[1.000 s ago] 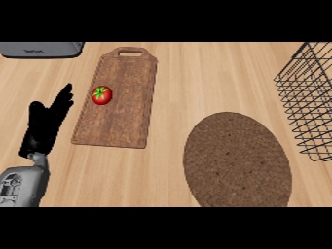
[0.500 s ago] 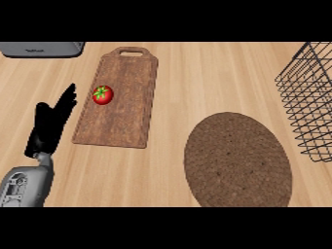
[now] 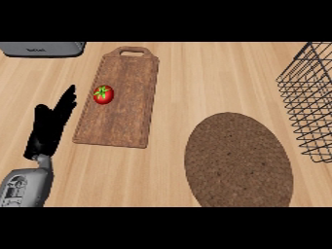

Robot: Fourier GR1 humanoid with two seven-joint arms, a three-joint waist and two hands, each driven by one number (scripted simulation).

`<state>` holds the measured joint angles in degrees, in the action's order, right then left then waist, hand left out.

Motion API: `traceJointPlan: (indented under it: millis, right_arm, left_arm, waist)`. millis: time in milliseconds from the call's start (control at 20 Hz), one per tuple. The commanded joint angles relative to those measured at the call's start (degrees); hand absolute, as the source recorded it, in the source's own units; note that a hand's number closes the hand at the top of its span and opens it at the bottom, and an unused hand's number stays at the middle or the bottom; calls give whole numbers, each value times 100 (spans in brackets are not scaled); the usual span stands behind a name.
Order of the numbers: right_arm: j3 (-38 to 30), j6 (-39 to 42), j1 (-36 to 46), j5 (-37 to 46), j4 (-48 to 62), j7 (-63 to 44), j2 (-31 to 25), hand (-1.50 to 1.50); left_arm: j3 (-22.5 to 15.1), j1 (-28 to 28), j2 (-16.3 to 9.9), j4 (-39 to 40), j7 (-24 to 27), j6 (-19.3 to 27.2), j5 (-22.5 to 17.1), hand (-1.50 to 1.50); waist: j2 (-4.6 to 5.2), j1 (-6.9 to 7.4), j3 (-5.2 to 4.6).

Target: Pick the sweet potato from the placemat and place it in the basket

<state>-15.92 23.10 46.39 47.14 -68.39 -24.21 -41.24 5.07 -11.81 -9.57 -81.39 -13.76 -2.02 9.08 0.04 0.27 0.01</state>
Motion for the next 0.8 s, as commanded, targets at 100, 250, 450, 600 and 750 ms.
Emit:
traceJointPlan:
  millis: [100,250,450,600,750]
  right_arm:
    - [-394,-335,-155,-321,595,-44,420,150]
    - [-648,-752,-89,-447,1161,136,522,-150]
    - [-684,-1397,-393,-542,1175,649,772,-150]
    - [-869,-1614,-523,-747,1006,940,717,-150]
    - [-1228,-2191,-490,-888,798,860,802,-150]
  left_arm:
    - [-79,-246,72,215,7,182,220,0]
    - [-35,-261,125,53,-208,154,82,0]
    - [146,-175,-56,335,141,-137,-127,0]
    - [-52,-287,92,249,-49,122,155,0]
    - [7,209,34,-10,161,-6,27,0]
  waist:
    - [11,-10,0]
    - [19,48,3]
    - [15,30,1]
    - [3,-9,1]
    - [-5,22,1]
